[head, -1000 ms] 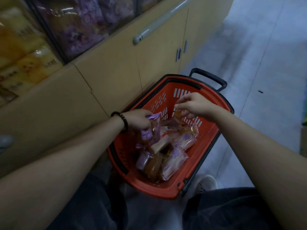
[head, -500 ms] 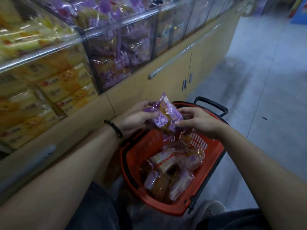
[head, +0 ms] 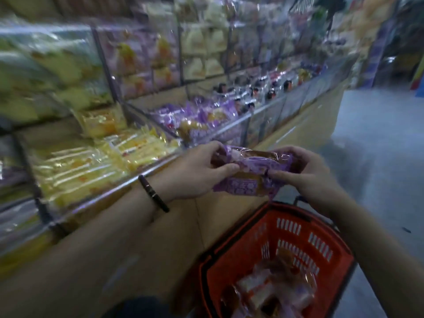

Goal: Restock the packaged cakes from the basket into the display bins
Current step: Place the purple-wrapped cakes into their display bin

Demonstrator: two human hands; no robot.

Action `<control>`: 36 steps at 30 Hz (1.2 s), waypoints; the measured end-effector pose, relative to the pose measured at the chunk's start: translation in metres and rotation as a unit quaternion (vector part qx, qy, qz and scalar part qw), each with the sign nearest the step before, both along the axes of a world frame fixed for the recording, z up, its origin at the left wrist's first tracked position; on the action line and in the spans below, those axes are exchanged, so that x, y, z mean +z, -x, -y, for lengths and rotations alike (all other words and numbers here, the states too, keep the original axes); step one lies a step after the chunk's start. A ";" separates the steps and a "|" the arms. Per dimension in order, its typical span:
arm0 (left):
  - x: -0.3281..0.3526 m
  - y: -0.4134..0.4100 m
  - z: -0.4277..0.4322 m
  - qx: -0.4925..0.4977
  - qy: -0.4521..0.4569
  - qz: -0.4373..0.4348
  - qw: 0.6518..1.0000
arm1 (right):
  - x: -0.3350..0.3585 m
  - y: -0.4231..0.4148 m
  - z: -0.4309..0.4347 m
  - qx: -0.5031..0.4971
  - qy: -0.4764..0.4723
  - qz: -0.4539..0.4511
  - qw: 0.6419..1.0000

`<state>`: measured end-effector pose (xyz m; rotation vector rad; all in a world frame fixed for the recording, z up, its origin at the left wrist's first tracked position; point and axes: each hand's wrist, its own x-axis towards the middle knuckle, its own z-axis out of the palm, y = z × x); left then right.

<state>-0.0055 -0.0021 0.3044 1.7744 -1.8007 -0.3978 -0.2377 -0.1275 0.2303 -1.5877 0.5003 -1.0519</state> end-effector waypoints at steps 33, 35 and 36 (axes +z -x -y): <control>0.125 -0.192 0.106 0.382 0.085 0.175 0.903 | 0.158 -0.217 0.043 -0.109 0.084 -0.165 0.977; 0.124 -0.191 0.106 0.384 0.121 0.239 0.883 | 0.159 -0.216 0.044 -0.109 0.084 -0.170 0.976; 0.124 -0.191 0.105 0.377 0.139 0.268 0.876 | 0.160 -0.215 0.044 -0.111 0.085 -0.171 0.975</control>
